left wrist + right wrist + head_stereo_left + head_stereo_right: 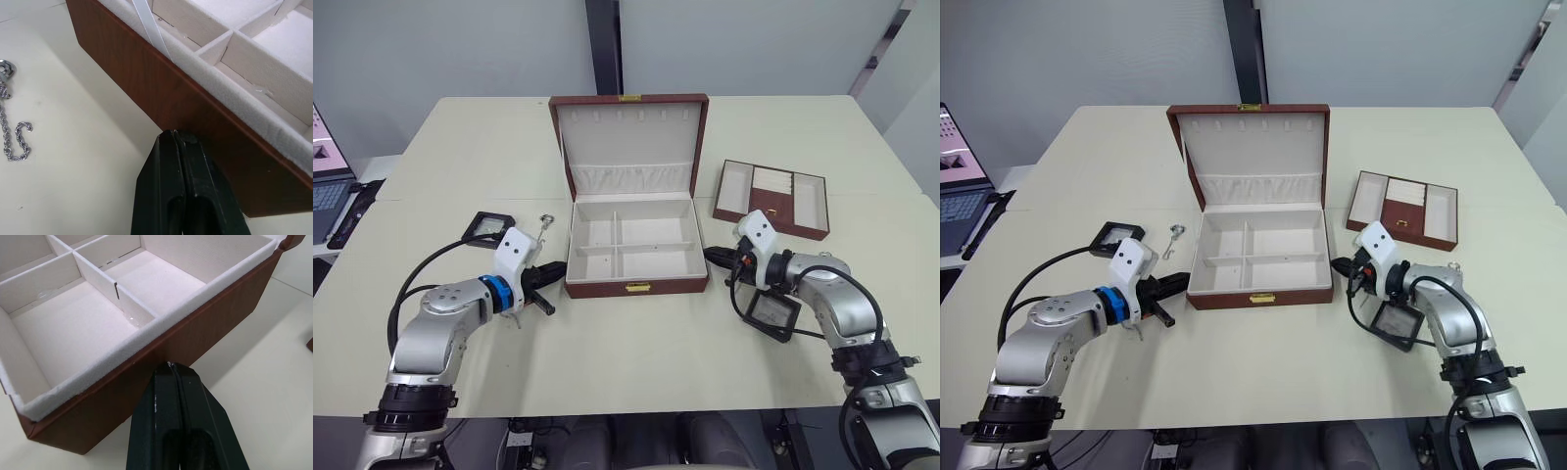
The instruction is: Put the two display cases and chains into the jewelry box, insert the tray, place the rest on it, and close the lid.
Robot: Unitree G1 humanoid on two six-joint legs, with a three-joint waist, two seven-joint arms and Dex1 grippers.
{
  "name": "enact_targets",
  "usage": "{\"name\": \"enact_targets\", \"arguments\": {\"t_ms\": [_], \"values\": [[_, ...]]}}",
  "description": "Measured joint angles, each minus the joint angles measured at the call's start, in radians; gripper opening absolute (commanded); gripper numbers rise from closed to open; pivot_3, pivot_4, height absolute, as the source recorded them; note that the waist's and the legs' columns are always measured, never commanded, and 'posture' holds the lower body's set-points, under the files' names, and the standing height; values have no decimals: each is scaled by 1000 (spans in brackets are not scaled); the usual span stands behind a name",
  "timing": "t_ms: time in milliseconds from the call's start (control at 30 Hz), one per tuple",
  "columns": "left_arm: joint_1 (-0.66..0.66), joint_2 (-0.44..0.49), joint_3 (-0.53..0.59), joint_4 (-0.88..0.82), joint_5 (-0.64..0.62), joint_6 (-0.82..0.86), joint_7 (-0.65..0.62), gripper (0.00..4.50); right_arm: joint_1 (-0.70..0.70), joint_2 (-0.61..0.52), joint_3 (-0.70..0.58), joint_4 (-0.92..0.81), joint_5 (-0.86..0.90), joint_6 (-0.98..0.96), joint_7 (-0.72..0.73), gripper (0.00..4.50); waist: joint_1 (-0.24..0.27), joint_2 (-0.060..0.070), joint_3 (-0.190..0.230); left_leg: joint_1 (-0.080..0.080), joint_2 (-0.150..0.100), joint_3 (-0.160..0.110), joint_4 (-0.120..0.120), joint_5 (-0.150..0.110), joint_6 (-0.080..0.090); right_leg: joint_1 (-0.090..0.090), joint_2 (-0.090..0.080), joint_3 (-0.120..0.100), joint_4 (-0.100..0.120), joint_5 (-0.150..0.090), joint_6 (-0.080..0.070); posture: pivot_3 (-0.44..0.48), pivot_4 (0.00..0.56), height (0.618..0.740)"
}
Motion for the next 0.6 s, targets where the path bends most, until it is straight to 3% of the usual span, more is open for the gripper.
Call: {"name": "enact_targets", "arguments": {"t_ms": [200,233,267,367,600], "values": [[0,37,64,24,-24,-14,-2,0,18,-50,-71,1,61,-1,24,20,0,0,0,0,0,0,0,0,0,0,0,0,0,0,0,0,150,740],[0,45,83,24,-37,-14,-7,175,20,-62,-86,1,74,-4,33,4,0,0,0,0,0,0,0,0,0,0,0,0,0,0,0,0,150,740],[1,54,104,26,-50,-14,-19,377,27,-81,-103,1,94,-10,51,0,0,0,0,0,0,0,0,0,0,0,0,0,0,0,0,0,150,740],[25,125,185,32,-92,-11,-55,1195,53,-171,-179,4,138,-20,114,566,1,0,0,0,0,0,-1,0,0,0,0,0,-1,0,0,0,150,740],[164,293,337,91,-108,-36,-137,3435,102,-376,-287,158,160,-100,259,2578,0,0,1,0,0,1,-1,0,0,0,0,0,-1,0,0,0,150,740]]}}
